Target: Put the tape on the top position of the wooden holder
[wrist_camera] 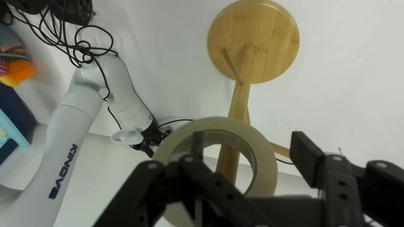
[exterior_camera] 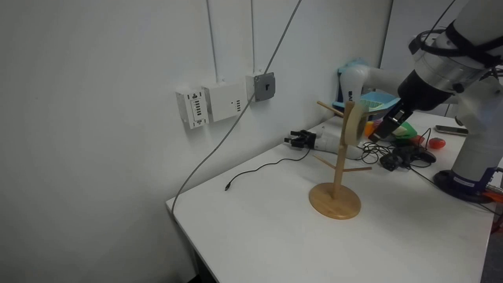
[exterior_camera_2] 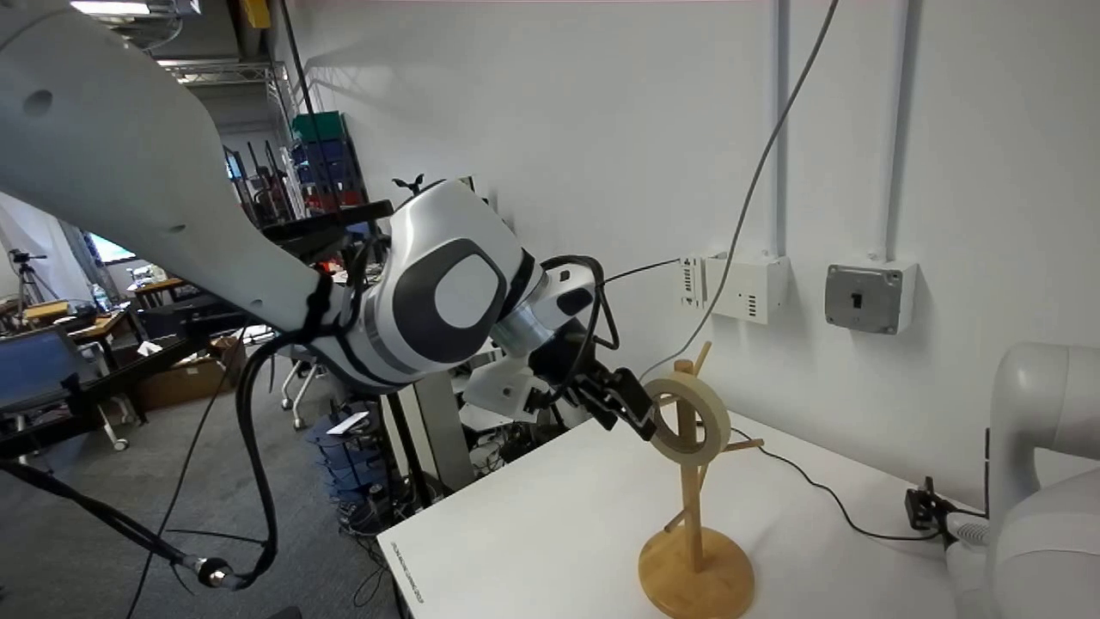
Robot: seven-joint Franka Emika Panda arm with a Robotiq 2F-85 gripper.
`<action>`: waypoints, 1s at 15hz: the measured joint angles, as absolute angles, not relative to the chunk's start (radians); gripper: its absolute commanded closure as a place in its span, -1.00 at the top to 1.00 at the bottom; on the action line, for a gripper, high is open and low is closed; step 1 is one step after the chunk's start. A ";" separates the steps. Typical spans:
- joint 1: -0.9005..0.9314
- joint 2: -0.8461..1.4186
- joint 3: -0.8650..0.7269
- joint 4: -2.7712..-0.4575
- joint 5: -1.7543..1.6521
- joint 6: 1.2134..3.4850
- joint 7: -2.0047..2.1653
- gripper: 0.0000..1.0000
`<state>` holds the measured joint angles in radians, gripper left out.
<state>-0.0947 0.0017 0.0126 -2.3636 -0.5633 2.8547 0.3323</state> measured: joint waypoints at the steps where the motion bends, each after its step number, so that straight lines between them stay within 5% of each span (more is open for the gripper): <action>1: -0.095 0.004 0.013 -2.362 -0.563 2.855 0.332 1.00; 15: -0.072 -0.074 0.018 -2.406 -0.433 2.690 0.266 1.00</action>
<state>-0.0724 -0.0740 0.0175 -2.4059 -0.4329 2.6899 0.2657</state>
